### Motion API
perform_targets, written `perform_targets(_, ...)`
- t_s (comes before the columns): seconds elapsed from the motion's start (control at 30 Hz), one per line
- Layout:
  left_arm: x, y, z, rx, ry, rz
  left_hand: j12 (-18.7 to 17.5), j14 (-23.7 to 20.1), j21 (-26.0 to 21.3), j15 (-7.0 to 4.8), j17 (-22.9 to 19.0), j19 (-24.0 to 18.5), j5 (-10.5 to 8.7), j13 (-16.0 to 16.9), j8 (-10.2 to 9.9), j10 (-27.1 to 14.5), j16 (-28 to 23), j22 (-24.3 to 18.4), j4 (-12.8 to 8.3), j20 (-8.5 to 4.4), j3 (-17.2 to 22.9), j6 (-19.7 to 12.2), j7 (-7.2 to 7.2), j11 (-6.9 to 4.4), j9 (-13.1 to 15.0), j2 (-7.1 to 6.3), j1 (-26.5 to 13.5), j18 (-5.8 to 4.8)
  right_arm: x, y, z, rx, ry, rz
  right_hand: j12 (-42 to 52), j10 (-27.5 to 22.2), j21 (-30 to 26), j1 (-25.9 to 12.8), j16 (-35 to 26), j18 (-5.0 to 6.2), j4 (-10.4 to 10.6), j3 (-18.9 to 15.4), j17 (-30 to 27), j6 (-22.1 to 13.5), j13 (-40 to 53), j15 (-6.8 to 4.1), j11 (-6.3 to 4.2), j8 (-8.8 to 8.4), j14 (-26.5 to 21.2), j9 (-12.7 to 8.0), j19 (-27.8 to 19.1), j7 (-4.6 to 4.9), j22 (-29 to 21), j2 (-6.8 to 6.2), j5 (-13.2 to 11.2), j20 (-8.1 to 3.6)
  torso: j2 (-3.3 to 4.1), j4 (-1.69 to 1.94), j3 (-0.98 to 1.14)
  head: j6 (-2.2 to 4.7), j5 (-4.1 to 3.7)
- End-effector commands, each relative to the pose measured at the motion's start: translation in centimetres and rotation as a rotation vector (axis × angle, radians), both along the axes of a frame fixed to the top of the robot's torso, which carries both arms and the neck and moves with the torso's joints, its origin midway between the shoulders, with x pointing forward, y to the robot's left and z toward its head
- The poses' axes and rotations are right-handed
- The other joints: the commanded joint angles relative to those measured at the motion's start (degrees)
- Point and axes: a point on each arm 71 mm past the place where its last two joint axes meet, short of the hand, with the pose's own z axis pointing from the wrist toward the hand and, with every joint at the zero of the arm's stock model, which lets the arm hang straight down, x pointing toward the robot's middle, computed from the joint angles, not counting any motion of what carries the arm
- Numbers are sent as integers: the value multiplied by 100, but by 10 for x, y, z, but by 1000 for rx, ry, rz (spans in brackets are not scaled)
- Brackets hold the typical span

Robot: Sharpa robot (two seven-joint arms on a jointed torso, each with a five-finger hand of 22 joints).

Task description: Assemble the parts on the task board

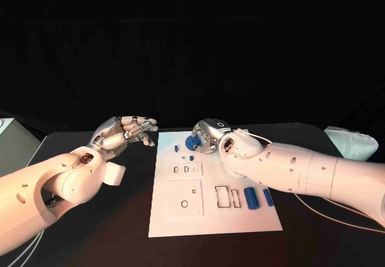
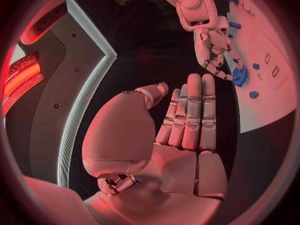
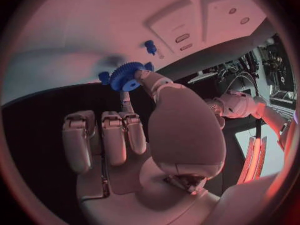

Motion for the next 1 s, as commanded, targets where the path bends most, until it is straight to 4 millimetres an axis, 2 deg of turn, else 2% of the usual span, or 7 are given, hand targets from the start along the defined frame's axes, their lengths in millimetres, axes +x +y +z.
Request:
perform_targets(0.03,-1,-2,1,-4,-4,-23,-24,-24,13,6,6,-23,-10,6,-33,-53,21,6,-23,3,22,-36,2,0,6,2,-12,63,1,0,-2,-37,0,-5,19,587,25,-56,36,-80,37,9,1510,98,1509,-55,-44,20,597,46,600,-94,1509,24,-33,-36,-3,0,3,-15,2)
perform_targets(0.47,-1,-3,1,-3,-3,-27,-24,-24,13,6,6,-23,-10,6,-33,-53,21,6,-23,3,22,-36,2,0,6,2,-12,63,5,0,-4,-63,-11,-34,19,587,25,-79,36,-80,45,-1,1510,74,1509,-51,-40,5,597,39,600,-88,1509,12,-89,-37,0,-5,14,-17,15)
perform_targets(0.63,-1,-3,1,-2,-2,-29,-24,-24,13,6,6,-23,-10,6,-33,-53,21,6,-23,3,22,-36,2,0,6,2,-12,63,7,-1,-4,-66,-24,-51,19,587,25,-76,36,-80,44,3,1510,70,1509,-50,-41,2,597,38,600,-88,1509,18,-97,-36,-1,-3,6,-20,16)
perform_targets(1.0,-2,-4,1,0,-2,-33,-23,-34,38,7,10,-44,-10,6,-35,-57,33,22,-29,5,24,-39,4,2,13,2,-14,64,8,5,-3,-61,-31,-39,19,587,25,-134,36,-80,73,-31,1510,-54,1509,-25,-5,-76,597,4,600,-45,1509,-16,-168,-19,-2,-5,9,-33,35)
